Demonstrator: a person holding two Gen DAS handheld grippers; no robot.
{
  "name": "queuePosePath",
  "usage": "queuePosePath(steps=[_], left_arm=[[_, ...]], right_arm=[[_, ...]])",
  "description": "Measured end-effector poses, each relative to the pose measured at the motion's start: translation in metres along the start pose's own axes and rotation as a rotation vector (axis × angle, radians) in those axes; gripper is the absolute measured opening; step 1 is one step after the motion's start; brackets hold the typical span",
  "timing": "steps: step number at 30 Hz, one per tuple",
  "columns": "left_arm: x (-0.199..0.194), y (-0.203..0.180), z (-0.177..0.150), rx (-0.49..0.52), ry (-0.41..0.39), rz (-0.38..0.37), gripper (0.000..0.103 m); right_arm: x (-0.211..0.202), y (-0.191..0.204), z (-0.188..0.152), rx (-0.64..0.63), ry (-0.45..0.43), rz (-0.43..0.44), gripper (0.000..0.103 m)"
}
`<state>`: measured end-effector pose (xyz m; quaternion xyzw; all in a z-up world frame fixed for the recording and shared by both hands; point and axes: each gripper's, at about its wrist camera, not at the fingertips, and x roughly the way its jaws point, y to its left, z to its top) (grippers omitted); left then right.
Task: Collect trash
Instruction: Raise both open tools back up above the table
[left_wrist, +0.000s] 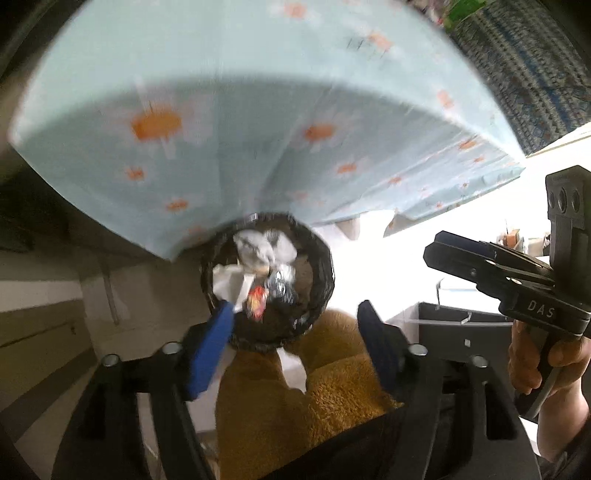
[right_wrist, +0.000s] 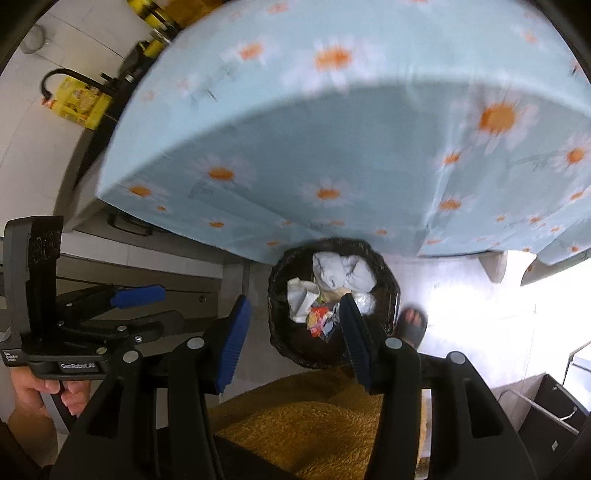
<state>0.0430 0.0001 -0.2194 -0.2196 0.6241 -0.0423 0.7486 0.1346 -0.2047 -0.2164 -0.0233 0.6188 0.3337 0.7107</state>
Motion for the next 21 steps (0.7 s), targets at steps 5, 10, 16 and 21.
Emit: queuePosePath(steps=[5, 10, 16, 21], left_arm=[[-0.036, -0.016, 0.006, -0.005, -0.086, 0.003, 0.069], [-0.069, -0.041, 0.012, 0.003, -0.162, 0.016, 0.081], [-0.112, -0.074, 0.019, -0.001, -0.275, 0.09, 0.091], [-0.147, -0.09, 0.02, -0.023, -0.38, 0.119, 0.096]], right_arm=[[-0.05, 0.005, 0.008, -0.025, -0.105, 0.021, 0.057], [-0.093, 0.008, 0.014, -0.073, -0.197, 0.035, 0.062], [-0.143, 0.01, 0.024, -0.128, -0.28, 0.074, 0.084], [-0.183, 0.013, 0.032, -0.184, -0.369, 0.08, 0.095]])
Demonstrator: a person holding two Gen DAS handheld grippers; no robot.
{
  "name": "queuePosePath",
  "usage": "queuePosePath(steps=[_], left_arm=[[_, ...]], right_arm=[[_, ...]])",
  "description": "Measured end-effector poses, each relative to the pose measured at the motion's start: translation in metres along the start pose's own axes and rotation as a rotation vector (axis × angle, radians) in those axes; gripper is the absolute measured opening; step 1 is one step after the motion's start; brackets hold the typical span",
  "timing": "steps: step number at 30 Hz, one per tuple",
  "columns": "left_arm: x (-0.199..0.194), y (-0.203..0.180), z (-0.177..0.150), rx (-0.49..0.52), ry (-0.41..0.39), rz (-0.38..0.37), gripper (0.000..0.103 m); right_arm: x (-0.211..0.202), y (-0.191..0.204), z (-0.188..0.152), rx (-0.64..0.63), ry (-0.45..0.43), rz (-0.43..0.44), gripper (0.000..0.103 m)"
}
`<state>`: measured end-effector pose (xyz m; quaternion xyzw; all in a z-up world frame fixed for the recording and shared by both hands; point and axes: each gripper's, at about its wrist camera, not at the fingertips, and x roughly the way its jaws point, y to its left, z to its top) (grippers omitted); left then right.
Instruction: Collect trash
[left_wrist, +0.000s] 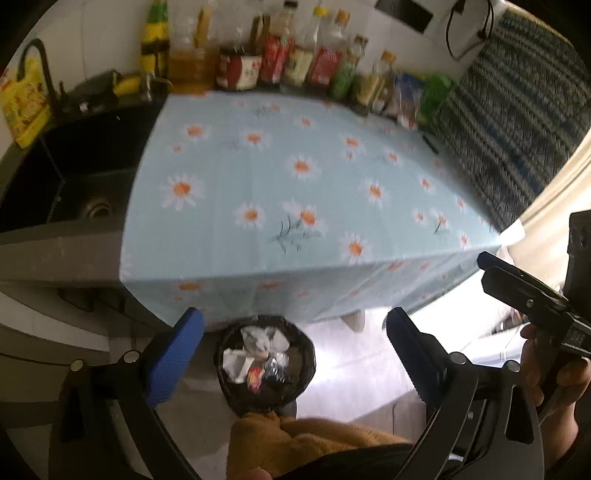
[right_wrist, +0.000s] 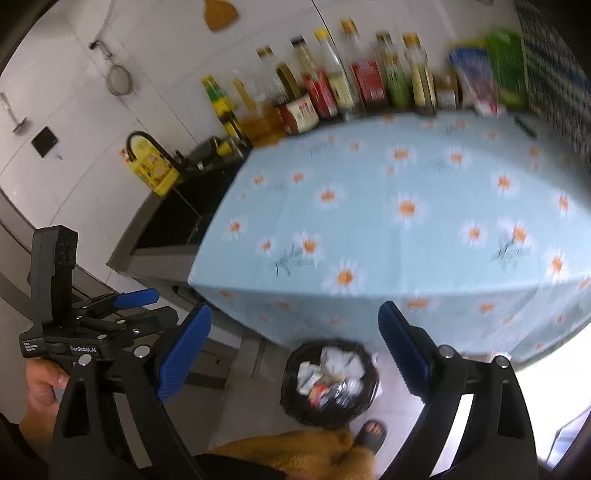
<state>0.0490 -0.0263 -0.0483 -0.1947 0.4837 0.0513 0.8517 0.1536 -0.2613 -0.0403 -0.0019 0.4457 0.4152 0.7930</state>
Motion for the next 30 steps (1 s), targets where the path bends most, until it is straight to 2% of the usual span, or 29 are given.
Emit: queuePosePath(steps=[7, 15, 19, 30], left_arm=[[-0.039, -0.024, 0.007, 0.012, -0.107, 0.041, 0.096], [-0.065, -0.047, 0.004, 0.018, -0.177, 0.089, 0.096], [-0.074, -0.05, 0.007, 0.021, -0.203, 0.137, 0.096], [-0.086, -0.054, 0.012, 0.06, -0.219, 0.12, 0.096]], right_arm=[[-0.038, 0.002, 0.018, -0.057, -0.089, 0.015, 0.098], [-0.068, 0.006, 0.02, -0.11, -0.115, -0.002, 0.098], [-0.075, 0.002, 0.02, -0.111, -0.126, -0.005, 0.098], [-0.081, 0.006, 0.027, -0.101, -0.164, -0.022, 0.098]])
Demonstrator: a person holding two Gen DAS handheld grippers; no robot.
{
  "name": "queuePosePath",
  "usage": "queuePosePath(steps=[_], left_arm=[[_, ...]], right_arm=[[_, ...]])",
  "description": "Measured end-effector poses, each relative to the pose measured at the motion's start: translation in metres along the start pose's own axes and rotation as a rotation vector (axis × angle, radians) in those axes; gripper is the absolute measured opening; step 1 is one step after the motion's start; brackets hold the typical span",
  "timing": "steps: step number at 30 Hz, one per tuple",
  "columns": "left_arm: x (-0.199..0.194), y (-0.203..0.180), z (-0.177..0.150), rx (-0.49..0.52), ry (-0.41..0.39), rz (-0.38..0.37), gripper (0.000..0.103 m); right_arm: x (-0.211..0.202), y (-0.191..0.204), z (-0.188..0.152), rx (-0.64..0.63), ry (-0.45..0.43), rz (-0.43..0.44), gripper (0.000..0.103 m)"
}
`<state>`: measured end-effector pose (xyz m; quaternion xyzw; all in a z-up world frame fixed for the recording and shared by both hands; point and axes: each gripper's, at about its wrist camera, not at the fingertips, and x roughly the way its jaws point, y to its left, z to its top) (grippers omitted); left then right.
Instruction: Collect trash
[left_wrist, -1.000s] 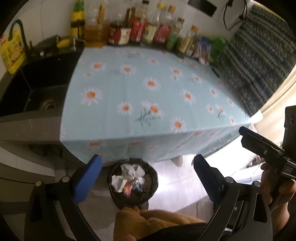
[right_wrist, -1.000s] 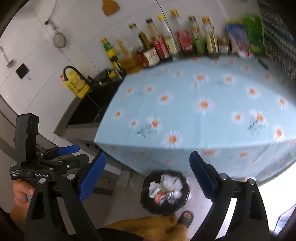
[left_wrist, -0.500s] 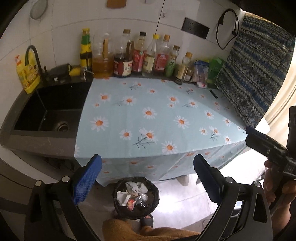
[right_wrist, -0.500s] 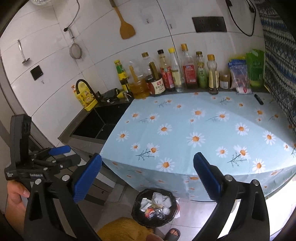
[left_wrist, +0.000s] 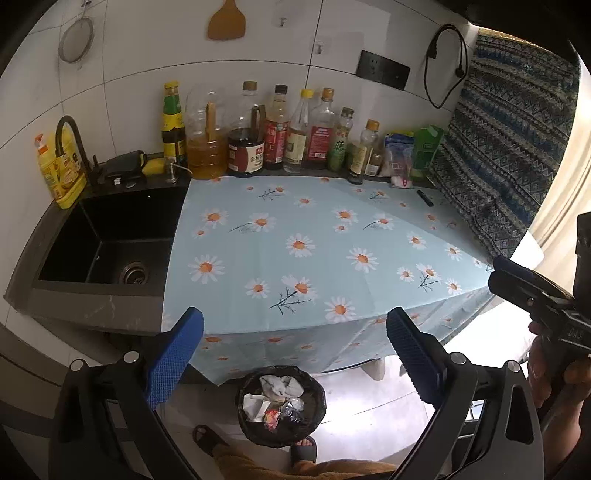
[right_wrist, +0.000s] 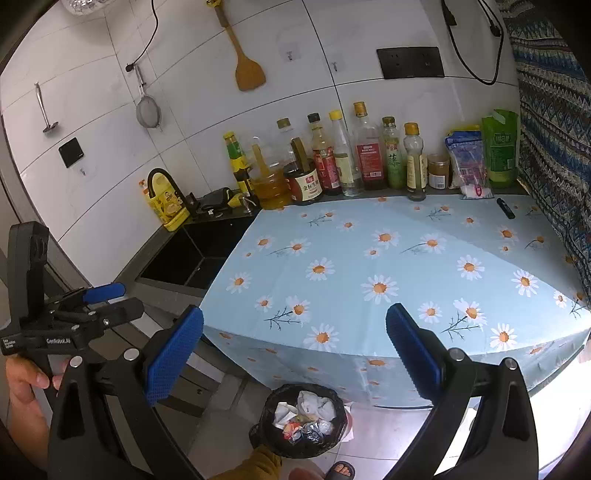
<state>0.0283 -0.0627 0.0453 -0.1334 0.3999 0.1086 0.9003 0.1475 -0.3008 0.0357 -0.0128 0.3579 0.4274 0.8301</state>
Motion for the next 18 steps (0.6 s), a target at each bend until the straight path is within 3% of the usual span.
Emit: queuePosePath(steps=[18], left_arm=[[0.0, 0.006, 0.003, -0.009, -0.01, -0.012, 0.096]], right_arm=[[-0.001, 0.013, 0.004, -0.035, 0.007, -0.048, 0.098]])
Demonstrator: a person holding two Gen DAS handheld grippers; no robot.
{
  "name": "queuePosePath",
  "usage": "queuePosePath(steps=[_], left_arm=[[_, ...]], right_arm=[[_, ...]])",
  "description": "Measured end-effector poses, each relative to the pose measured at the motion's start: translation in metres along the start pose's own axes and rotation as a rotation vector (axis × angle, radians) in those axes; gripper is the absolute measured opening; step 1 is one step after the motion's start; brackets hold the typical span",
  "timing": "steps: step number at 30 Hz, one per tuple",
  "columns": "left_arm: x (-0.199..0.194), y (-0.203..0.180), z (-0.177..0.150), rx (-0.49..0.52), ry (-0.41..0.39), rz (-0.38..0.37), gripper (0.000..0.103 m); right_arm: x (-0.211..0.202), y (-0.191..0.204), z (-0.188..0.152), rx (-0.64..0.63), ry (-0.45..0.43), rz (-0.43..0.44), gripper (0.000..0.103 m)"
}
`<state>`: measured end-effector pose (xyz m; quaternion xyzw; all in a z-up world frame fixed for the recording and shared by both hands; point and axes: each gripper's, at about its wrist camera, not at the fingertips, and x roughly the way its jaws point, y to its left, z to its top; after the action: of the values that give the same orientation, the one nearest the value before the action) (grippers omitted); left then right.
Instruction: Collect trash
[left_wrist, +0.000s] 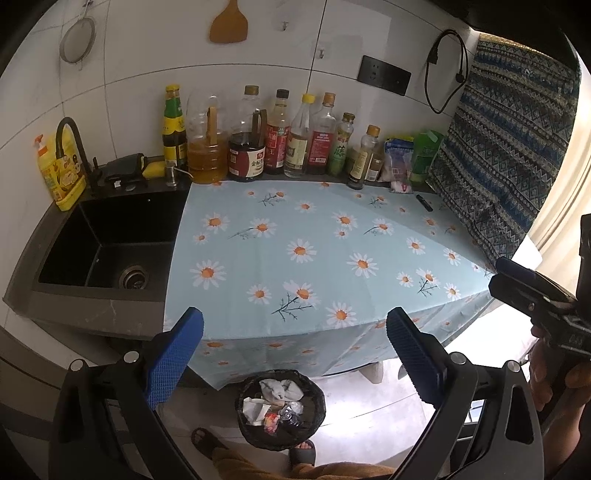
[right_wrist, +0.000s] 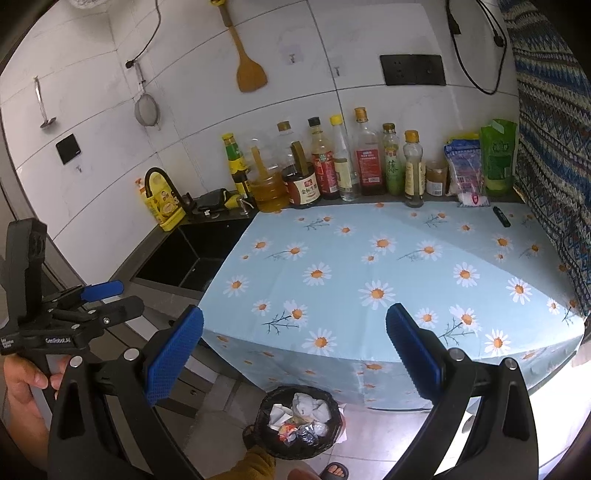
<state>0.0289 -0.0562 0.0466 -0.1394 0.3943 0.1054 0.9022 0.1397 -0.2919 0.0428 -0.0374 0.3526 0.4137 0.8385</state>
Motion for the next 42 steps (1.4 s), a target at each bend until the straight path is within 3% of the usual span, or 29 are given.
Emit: queuePosePath(steps=[42], left_arm=[[-0.001, -0.011, -0.009, 0.024, 0.018, -0.024, 0.096]], right_arm=[[-0.001, -0.007, -0.001, -0.01, 0.015, -0.014, 0.098]])
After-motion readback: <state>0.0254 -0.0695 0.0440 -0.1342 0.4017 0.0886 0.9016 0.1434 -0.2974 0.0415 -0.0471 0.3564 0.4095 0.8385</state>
